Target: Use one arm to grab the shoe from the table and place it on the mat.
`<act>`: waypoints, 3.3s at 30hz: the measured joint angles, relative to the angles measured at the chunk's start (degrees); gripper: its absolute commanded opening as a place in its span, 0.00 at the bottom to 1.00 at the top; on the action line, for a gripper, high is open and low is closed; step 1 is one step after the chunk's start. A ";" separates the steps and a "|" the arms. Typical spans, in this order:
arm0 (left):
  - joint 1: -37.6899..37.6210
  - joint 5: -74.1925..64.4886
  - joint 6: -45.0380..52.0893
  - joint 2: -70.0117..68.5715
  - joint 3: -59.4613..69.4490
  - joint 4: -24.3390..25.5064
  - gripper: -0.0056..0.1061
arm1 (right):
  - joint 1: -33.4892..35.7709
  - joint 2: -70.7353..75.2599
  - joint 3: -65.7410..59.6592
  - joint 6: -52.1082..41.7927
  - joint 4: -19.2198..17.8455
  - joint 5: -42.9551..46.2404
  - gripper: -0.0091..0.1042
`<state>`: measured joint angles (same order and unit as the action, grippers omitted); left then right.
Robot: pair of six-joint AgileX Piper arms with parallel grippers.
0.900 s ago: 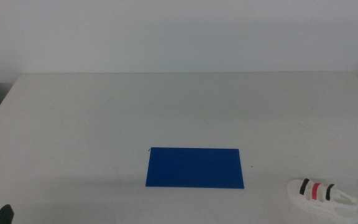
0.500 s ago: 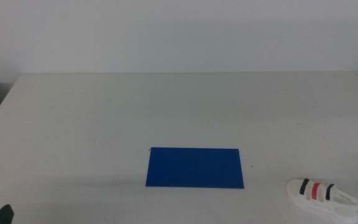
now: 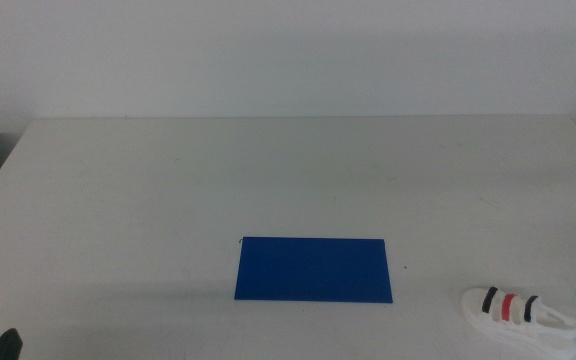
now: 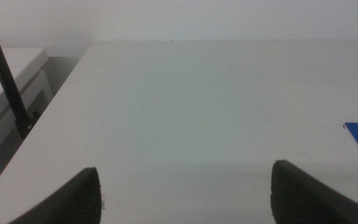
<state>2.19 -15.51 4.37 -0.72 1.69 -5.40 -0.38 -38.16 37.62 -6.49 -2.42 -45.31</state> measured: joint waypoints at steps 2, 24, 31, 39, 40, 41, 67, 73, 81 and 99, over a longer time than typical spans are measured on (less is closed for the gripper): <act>0.00 0.00 0.00 0.00 0.00 0.00 0.89 | 1.41 -4.57 4.36 -4.10 0.00 -4.47 0.89; 0.00 0.00 0.00 0.00 0.00 0.00 0.89 | 10.42 -38.68 15.90 -28.68 6.08 -16.60 0.89; 0.00 0.00 0.00 0.00 0.00 0.00 0.89 | 10.42 -44.30 15.90 -28.55 3.89 -15.23 0.89; 0.00 0.00 0.00 0.00 0.00 0.00 0.89 | 11.25 -51.73 15.99 -28.62 1.53 -9.03 0.89; 0.00 0.00 0.00 0.00 0.00 0.00 0.89 | 11.62 -52.58 15.99 -28.62 1.42 -8.26 0.89; 0.00 0.00 0.00 0.00 0.00 0.00 0.89 | 11.90 -53.23 15.99 -28.62 1.43 -7.58 0.88; 0.00 0.00 0.00 0.00 0.00 0.00 0.89 | 17.09 -56.05 32.31 -7.16 -0.04 -22.99 0.05; 0.00 0.00 0.00 0.00 0.00 0.00 0.89 | 20.04 -58.43 42.68 0.14 -1.69 -24.62 0.05; 0.00 0.00 0.00 0.00 0.00 0.00 0.89 | 28.39 -69.42 56.04 0.37 -2.51 -25.02 0.05; 0.00 0.00 0.00 0.00 0.00 0.00 0.89 | 37.84 -84.11 68.48 -13.79 0.07 -24.98 0.05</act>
<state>2.19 -15.51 4.37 -0.72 1.69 -5.40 37.47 -122.27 106.11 -20.28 -2.35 -70.29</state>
